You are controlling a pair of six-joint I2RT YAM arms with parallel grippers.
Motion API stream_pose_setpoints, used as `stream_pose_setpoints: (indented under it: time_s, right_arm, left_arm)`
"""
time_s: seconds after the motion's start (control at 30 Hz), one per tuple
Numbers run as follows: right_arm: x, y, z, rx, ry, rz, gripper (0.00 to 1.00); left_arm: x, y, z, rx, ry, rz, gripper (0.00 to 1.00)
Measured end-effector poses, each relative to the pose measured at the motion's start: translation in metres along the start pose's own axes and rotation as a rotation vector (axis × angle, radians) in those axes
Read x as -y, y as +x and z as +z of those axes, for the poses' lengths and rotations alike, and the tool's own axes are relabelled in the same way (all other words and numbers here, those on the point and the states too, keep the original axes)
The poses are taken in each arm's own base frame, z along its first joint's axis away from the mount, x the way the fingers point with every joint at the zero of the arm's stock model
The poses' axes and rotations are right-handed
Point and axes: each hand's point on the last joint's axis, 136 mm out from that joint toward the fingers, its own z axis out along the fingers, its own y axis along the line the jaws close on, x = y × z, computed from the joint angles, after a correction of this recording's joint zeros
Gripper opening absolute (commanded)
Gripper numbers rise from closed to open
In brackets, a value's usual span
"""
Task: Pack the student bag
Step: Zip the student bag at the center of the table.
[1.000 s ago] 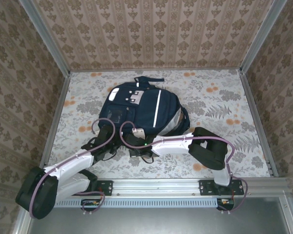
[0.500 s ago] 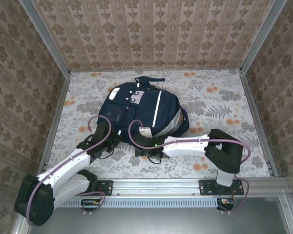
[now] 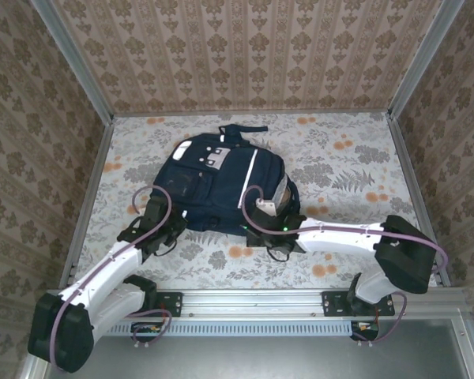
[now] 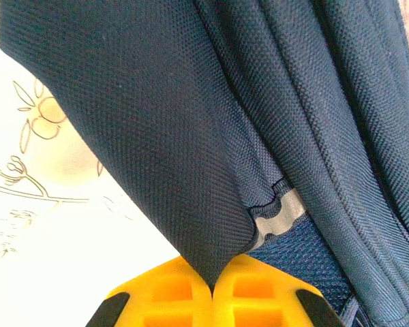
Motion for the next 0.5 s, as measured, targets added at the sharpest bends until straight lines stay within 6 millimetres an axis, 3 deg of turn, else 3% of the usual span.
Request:
stream_pose_setpoints:
  time_s: [0.13, 0.3, 0.5]
  right_arm:
    - [0.028, -0.01, -0.008, 0.012, 0.014, 0.029, 0.0]
    - [0.037, -0.02, -0.014, 0.012, -0.012, 0.03, 0.0]
    - [0.015, -0.022, -0.013, -0.019, -0.115, -0.026, 0.0]
  left_arm:
    - [-0.008, -0.01, -0.001, 0.014, -0.017, -0.01, 0.0]
    - [-0.01, -0.023, -0.002, 0.015, -0.026, -0.004, 0.0]
    - [-0.019, -0.059, 0.002, 0.036, -0.087, -0.022, 0.0]
